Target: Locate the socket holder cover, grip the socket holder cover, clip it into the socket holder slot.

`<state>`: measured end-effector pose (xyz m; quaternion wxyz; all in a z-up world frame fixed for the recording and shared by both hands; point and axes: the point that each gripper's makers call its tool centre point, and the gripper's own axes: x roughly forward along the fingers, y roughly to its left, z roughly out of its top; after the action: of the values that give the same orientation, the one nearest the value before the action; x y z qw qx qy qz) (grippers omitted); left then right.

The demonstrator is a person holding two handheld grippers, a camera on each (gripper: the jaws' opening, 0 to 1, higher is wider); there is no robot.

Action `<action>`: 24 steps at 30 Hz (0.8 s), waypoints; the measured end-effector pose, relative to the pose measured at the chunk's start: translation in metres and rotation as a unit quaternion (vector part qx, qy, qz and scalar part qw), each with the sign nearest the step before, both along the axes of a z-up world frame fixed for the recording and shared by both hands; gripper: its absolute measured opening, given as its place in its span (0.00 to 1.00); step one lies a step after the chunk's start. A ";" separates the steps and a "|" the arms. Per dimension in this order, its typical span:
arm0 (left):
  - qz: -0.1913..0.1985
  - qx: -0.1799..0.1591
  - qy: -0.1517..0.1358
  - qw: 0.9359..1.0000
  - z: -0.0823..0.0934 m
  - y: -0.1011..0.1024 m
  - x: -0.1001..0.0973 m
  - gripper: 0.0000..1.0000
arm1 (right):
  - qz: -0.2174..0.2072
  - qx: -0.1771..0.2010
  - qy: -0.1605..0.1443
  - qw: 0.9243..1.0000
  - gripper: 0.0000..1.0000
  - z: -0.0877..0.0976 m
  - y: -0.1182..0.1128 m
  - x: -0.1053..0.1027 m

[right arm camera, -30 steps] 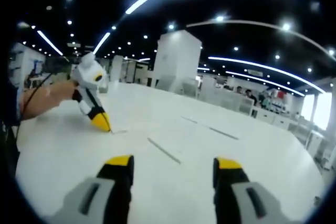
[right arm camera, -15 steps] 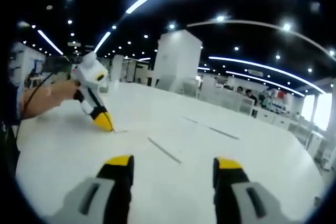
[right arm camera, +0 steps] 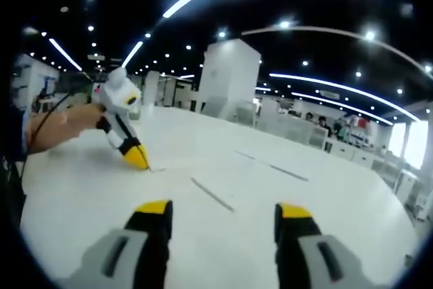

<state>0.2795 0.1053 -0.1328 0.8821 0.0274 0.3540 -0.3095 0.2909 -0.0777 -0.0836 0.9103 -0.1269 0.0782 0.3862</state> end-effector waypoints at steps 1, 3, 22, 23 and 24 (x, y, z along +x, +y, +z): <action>0.000 0.001 0.000 1.000 0.000 0.000 0.000 0.03 | 0.000 0.000 0.000 1.000 0.62 0.000 0.000 0.000; 0.001 0.002 -0.002 1.000 0.000 0.001 0.002 0.03 | 0.000 0.000 0.000 1.000 0.62 0.000 0.000 0.001; 0.002 0.013 -0.012 1.000 0.001 0.002 0.011 0.03 | -0.004 -0.002 -0.004 1.000 0.62 0.000 0.000 0.002; 0.002 0.013 -0.012 1.000 0.001 0.002 0.010 0.03 | -0.003 -0.001 -0.004 1.000 0.62 0.001 0.000 0.001; 0.003 0.014 -0.013 1.000 0.001 0.002 0.011 0.03 | -0.002 -0.001 -0.004 1.000 0.62 0.001 0.000 0.001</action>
<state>0.2902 0.1073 -0.1318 0.8871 0.0428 0.3470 -0.3015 0.2921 -0.0772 -0.0829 0.9114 -0.1287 0.0755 0.3836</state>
